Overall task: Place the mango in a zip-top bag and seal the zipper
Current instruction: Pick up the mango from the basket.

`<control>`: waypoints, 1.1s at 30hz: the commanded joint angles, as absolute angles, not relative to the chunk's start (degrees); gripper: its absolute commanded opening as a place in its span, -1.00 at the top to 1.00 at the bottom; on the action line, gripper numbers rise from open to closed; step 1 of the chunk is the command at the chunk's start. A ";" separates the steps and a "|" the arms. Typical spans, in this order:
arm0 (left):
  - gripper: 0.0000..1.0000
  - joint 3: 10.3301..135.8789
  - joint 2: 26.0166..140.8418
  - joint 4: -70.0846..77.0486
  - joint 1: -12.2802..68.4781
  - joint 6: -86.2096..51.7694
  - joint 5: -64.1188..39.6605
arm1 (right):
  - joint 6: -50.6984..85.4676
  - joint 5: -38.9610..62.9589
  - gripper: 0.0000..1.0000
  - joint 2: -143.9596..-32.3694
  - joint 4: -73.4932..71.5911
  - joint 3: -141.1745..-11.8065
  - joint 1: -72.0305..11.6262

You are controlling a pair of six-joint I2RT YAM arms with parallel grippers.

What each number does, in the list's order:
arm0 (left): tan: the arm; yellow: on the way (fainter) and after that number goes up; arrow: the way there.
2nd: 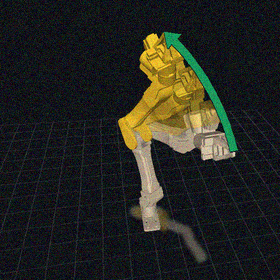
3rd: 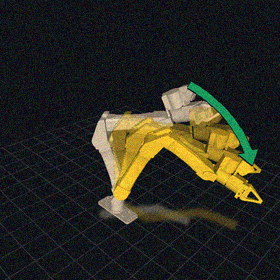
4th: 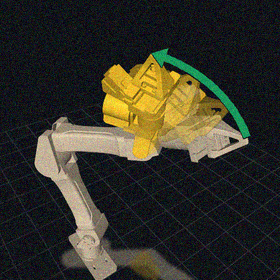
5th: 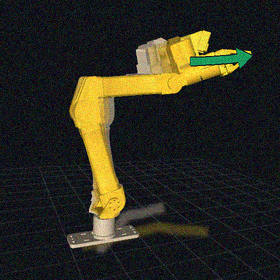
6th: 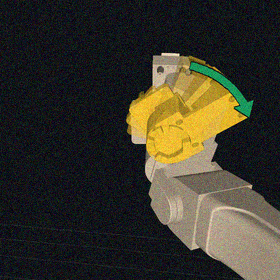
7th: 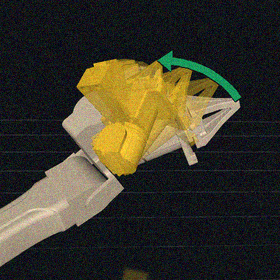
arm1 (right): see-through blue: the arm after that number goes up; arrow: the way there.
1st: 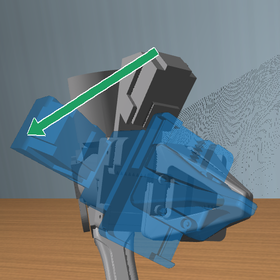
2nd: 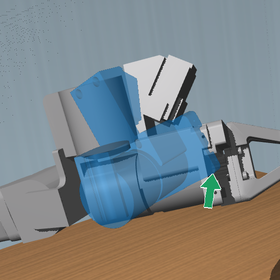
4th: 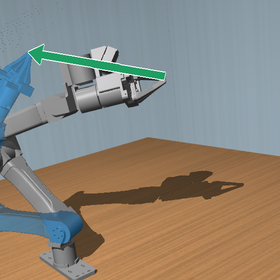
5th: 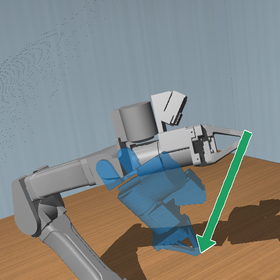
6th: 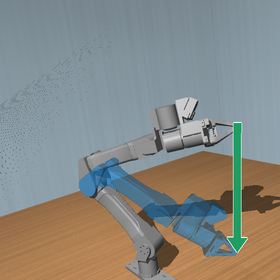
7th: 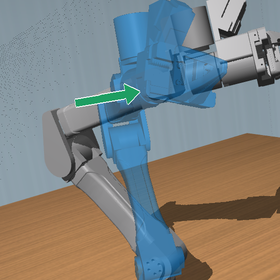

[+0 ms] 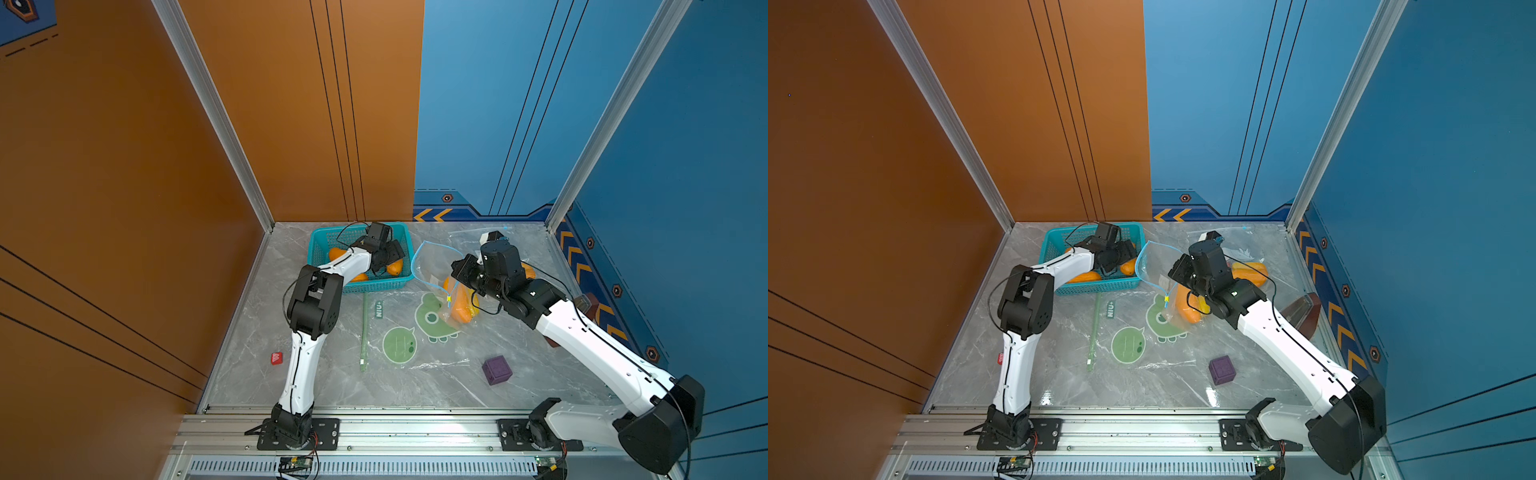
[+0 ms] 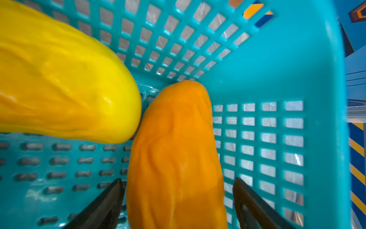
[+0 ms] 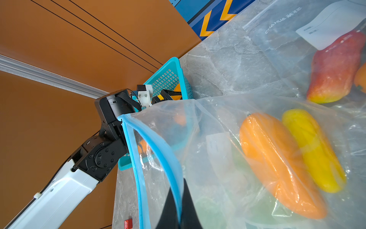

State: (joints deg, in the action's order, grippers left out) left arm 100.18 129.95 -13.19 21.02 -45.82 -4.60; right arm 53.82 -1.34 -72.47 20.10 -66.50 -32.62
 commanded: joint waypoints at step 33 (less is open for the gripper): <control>0.34 93.43 106.95 -13.71 23.14 -41.28 2.05 | 52.65 -3.42 1.00 -71.80 21.68 -65.92 -32.78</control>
State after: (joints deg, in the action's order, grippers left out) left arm 95.44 110.30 -13.61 22.00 -43.68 -0.73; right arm 53.82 -1.76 -72.47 20.16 -66.50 -32.67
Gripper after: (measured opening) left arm 0.676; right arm 0.046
